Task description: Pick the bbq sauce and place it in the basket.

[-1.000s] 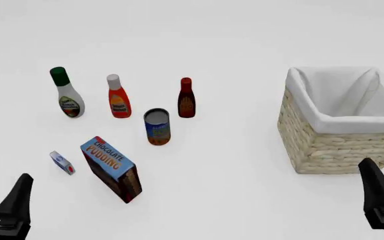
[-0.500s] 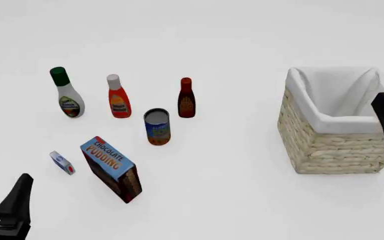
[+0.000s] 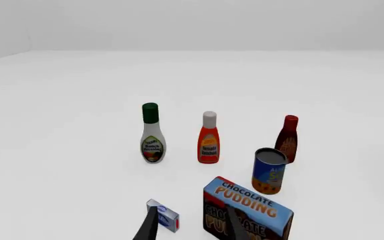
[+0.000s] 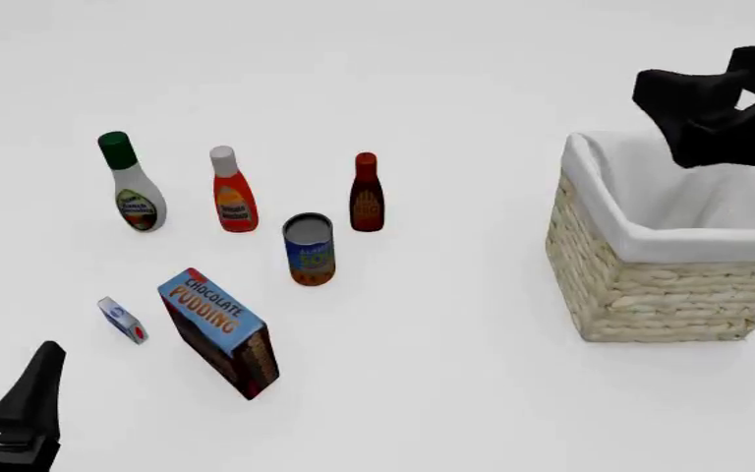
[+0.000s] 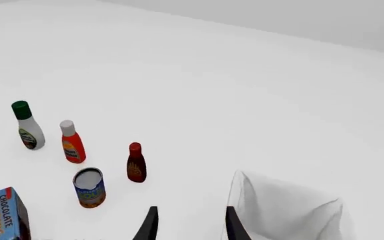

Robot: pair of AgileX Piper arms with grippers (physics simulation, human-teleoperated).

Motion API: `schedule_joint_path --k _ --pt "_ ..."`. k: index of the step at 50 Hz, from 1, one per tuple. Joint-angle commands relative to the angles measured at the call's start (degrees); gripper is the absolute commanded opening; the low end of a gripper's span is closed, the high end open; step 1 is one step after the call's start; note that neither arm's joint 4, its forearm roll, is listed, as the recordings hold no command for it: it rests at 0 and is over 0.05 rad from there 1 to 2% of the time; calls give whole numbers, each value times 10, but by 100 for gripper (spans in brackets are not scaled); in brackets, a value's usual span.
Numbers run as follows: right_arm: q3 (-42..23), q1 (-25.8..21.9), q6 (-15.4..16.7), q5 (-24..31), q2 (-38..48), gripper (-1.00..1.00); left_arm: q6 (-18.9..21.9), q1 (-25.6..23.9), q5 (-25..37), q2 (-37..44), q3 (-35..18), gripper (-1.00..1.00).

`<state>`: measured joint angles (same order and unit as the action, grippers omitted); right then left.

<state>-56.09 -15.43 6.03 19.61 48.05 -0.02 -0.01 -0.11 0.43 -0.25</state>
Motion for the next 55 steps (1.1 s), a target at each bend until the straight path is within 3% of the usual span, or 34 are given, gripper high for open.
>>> schedule_joint_path --k 1,5,8,17,25,30,33,55 --pt "-96 -38 26 21 129 100 0 0 0 0 0 100" --pt "-138 -49 27 28 176 100 0 0 0 0 0 100" --pt "-171 -71 -1 42 212 100 0 0 0 0 0 100" --pt "-230 -79 15 60 282 100 0 0 0 0 0 100" --pt "-290 -103 -11 90 334 100 0 0 0 0 0 100" --pt "-325 -111 4 104 365 100 0 0 0 0 0 100" --pt "-345 -119 -11 115 382 100 0 0 0 0 0 100" --pt "-496 -131 5 165 515 100 0 0 0 1 0 100"
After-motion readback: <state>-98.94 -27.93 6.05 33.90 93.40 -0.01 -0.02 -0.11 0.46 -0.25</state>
